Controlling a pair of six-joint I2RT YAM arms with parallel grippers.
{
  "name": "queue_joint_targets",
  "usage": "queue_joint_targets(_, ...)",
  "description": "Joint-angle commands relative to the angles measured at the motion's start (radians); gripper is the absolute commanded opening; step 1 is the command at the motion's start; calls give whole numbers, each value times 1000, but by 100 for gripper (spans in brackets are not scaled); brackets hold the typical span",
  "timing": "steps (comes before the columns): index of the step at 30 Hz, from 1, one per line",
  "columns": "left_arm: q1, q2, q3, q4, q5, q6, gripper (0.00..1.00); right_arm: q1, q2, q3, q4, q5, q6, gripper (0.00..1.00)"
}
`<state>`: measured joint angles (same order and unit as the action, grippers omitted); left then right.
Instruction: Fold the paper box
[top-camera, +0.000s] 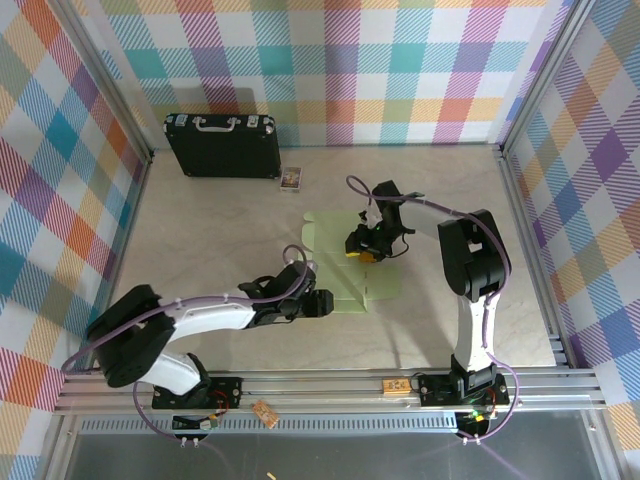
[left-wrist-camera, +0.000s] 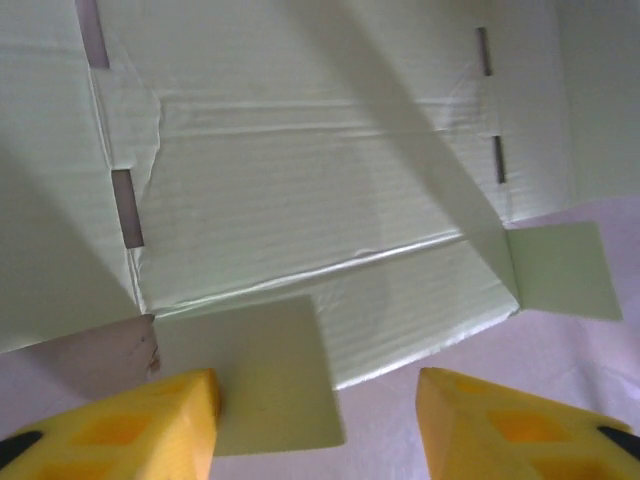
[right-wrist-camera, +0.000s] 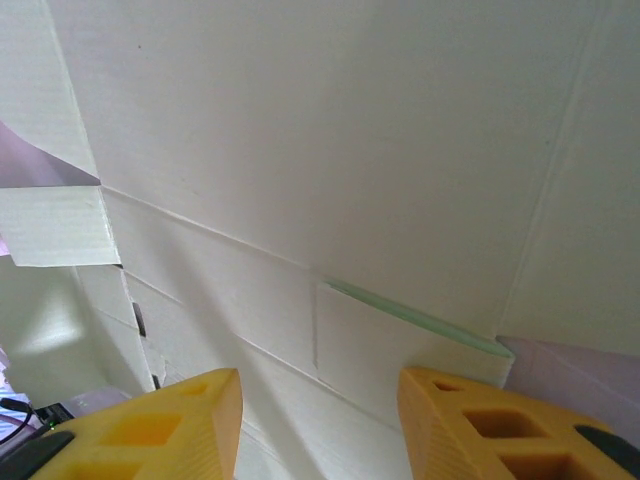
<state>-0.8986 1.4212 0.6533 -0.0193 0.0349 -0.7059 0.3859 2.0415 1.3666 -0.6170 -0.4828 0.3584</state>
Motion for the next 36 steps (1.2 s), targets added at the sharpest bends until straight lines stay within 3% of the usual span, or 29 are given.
queue_joint_targets(1, 65, -109, 74, -146, -6, 52, 61, 6, 40, -58, 26, 70, 7, 47)
queue_joint_targets(7, 275, -131, 171, -224, 91, 118, 65, 5, 32, -94, 52, 85, 4, 47)
queue_joint_targets(9, 307, -90, 227, -250, 66, 159, 65, 5, 32, -99, 52, 92, 3, 46)
queue_joint_targets(14, 405, 85, 336, -274, 146, 190, 64, 5, 20, -129, 89, 82, 6, 46)
queue_joint_targets(26, 425, 366, 501, -241, 212, 250, 61, 5, 34, -138, 121, 48, 5, 46)
queue_joint_targets(36, 425, 405, 513, -249, 245, 249, 58, 4, 38, -136, 119, 44, 5, 47)
